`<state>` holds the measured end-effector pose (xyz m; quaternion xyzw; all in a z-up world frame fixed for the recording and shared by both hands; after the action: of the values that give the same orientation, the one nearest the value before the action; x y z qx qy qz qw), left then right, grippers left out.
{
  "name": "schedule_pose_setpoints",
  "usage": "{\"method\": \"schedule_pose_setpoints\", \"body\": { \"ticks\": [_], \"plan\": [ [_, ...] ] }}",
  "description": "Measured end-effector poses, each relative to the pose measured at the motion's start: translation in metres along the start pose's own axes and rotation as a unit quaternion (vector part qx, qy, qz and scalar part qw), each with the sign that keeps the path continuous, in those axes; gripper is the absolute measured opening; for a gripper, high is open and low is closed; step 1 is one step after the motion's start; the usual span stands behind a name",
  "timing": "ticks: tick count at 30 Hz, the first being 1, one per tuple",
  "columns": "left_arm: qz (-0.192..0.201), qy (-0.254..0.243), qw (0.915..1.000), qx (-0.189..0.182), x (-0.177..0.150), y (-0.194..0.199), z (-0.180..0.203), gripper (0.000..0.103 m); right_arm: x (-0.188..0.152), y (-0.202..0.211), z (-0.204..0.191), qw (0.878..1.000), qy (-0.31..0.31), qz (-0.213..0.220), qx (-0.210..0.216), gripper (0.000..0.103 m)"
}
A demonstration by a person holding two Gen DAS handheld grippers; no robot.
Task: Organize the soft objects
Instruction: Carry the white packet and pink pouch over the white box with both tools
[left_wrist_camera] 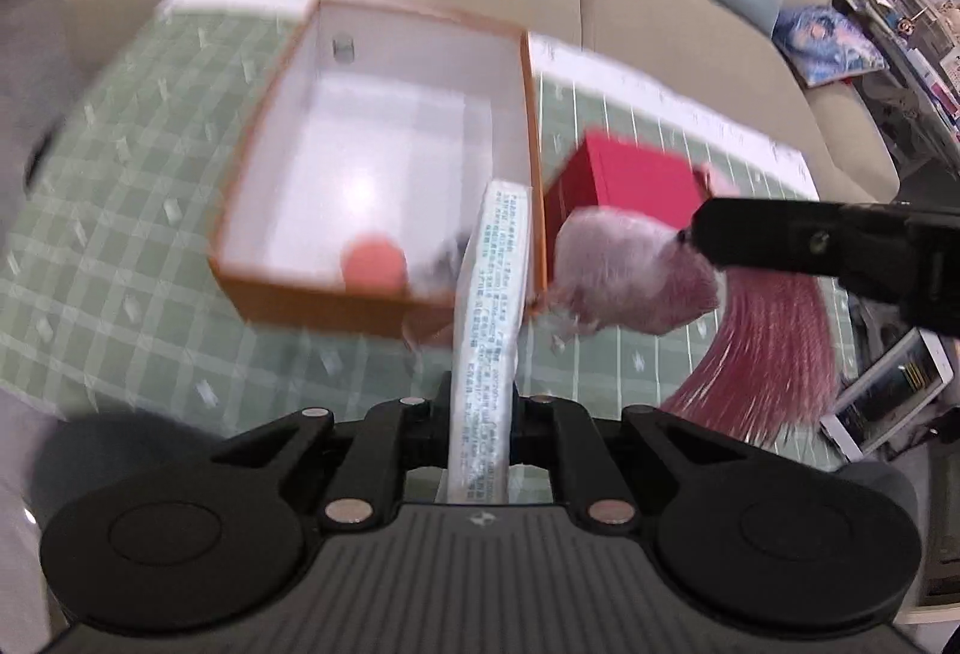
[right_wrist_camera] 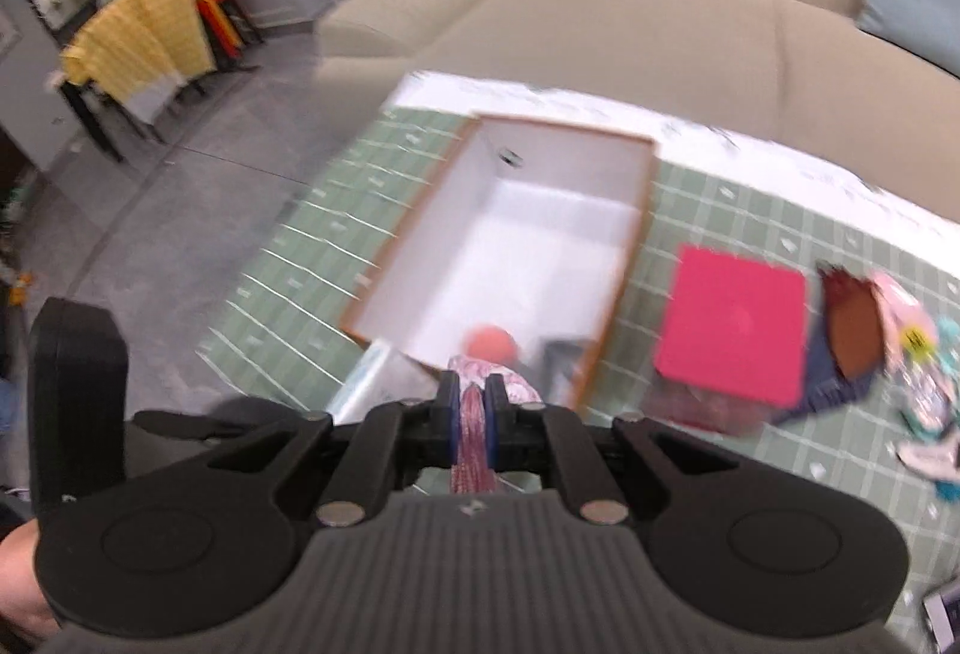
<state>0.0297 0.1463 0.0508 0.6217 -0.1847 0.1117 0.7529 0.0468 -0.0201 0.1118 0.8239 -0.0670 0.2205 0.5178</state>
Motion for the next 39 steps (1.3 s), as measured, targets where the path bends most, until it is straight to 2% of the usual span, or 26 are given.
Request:
{"method": "schedule_pose_setpoints", "body": {
  "ticks": [2, 5, 8, 12, 15, 18, 22, 25, 27, 32, 39],
  "plan": [
    [0.015, -0.004, 0.9999, 0.003, 0.016, 0.011, -0.004, 0.011, 0.014, 0.005, -0.013, 1.0, 0.022, 0.018, -0.012, 0.005],
    [0.038, -0.007, 0.999, 0.023, 0.039, 0.024, -0.011, 0.011, 0.037, 0.008, -0.026, 0.999, 0.032, 0.028, 0.001, 0.005],
    [0.044, -0.004, 0.9986, 0.03, 0.059, 0.03, -0.021, 0.011, 0.057, 0.01, -0.04, 0.998, 0.044, 0.042, -0.001, 0.005],
    [0.03, -0.003, 0.999, 0.033, 0.077, 0.02, -0.036, 0.011, 0.081, 0.002, -0.053, 0.998, 0.051, 0.049, 0.001, 0.005],
    [0.014, 0.012, 0.9994, 0.028, 0.088, 0.004, -0.052, 0.012, 0.096, -0.014, -0.057, 0.998, 0.048, 0.041, 0.001, 0.005],
    [-0.003, 0.023, 0.9989, 0.04, 0.092, -0.017, -0.071, 0.012, 0.106, -0.04, -0.054, 0.999, 0.046, 0.025, -0.007, 0.005],
    [-0.018, 0.032, 0.9987, 0.036, 0.091, -0.051, -0.093, 0.012, 0.105, -0.088, -0.039, 0.999, 0.04, 0.008, -0.01, 0.005],
    [-0.029, 0.02, 0.9984, 0.045, 0.085, -0.076, -0.105, 0.012, 0.099, -0.129, -0.027, 0.998, 0.051, -0.012, -0.031, 0.005],
    [-0.043, 0.02, 0.9985, 0.027, 0.081, -0.094, -0.113, 0.012, 0.096, -0.153, -0.018, 0.998, 0.044, -0.031, -0.031, 0.005],
    [-0.054, -0.018, 0.9982, 0.015, 0.077, -0.128, -0.112, 0.012, 0.087, -0.21, 0.001, 0.996, 0.028, -0.072, -0.036, 0.005],
    [-0.083, -0.008, 0.9965, 0.008, 0.072, -0.155, -0.122, 0.012, 0.068, -0.271, 0.022, 0.991, 0.015, -0.117, -0.058, 0.005]
  ]
}}
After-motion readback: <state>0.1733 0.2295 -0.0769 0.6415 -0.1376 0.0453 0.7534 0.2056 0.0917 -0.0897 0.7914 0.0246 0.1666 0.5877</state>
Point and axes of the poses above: each gripper's, at about its wrist camera, not at the fingertips, and y roughly against the way its jaws point, z to its right, x to its top, the point moved 1 cm from there along -y, roughly the way its jaws point, and after that the axes turned 12 degrees about -y, right-handed, at the moved point
